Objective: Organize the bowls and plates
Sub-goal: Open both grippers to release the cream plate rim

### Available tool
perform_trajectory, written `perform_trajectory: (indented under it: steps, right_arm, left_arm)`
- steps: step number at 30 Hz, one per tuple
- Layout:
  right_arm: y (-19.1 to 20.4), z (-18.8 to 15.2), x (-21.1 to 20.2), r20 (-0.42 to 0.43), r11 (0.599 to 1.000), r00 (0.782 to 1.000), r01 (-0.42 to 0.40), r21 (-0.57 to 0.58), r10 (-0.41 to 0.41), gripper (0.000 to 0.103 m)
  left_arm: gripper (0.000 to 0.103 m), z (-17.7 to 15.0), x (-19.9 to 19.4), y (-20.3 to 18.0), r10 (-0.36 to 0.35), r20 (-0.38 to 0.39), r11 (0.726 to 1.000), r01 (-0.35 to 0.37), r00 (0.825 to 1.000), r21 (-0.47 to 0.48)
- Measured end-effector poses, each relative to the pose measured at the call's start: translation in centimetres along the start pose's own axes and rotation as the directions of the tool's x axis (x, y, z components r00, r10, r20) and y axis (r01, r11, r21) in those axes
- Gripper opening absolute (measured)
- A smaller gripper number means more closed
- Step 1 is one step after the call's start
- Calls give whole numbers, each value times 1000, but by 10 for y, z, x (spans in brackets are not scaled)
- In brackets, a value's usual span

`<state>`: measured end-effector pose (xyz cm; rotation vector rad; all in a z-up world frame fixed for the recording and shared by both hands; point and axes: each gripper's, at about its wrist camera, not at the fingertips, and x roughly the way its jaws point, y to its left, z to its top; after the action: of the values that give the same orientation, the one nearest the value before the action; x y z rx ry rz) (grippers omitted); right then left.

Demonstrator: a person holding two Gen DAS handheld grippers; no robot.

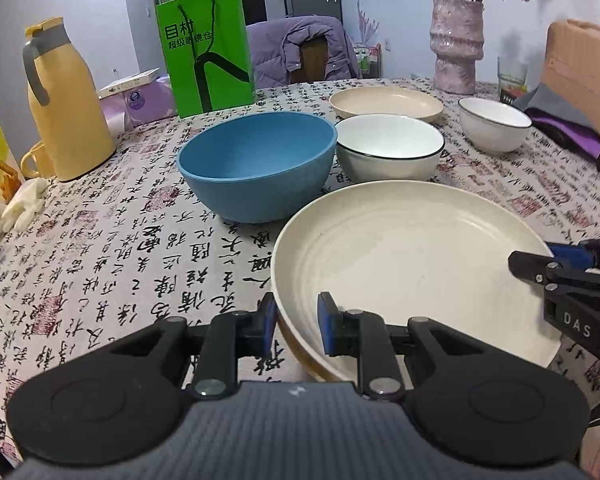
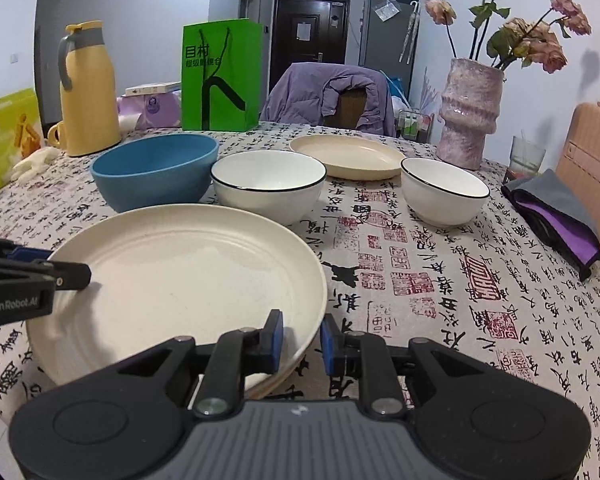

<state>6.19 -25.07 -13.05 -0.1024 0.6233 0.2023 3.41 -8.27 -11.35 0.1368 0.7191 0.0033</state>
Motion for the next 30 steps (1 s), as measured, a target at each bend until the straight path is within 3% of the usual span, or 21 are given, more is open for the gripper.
perform_trajectory:
  steps: [11, 15, 18, 20, 22, 24, 26, 30]
  right_arm:
    - [5, -3, 1, 13, 999, 1000, 22, -44, -22, 20]
    - [-1, -1, 0, 7, 1000, 1000, -12, -10, 12, 23]
    - [-15, 4, -5, 31, 996, 997, -75, 51, 73, 33]
    - [-23, 9, -9, 56, 992, 994, -99, 78, 95, 49]
    - [-31, 15, -13, 80, 988, 990, -119, 97, 112, 58]
    - [-40, 22, -15, 98, 983, 987, -141, 118, 129, 70]
    - [-49, 30, -15, 117, 978, 983, -159, 139, 143, 89]
    - [-70, 51, -11, 149, 966, 975, -191, 176, 166, 102]
  left_arm:
    - [22, -5, 9, -11, 65, -5, 995, -64, 998, 80]
    - [25, -3, 9, -5, 32, -8, 998, -31, 999, 46]
    - [38, 1, 5, 5, -9, -6, 1000, 9, 1000, 1]
    - [45, 5, 0, 10, -27, 13, 999, 27, 1000, -23]
    - [54, 12, -6, 15, -41, 39, 998, 42, 998, -43]
    - [71, 20, -13, 19, -60, 73, 996, 65, 995, -66]
    - [78, 31, -19, 20, -77, 109, 993, 86, 991, -78]
    - [103, 55, -29, 20, -101, 181, 989, 119, 978, -93]
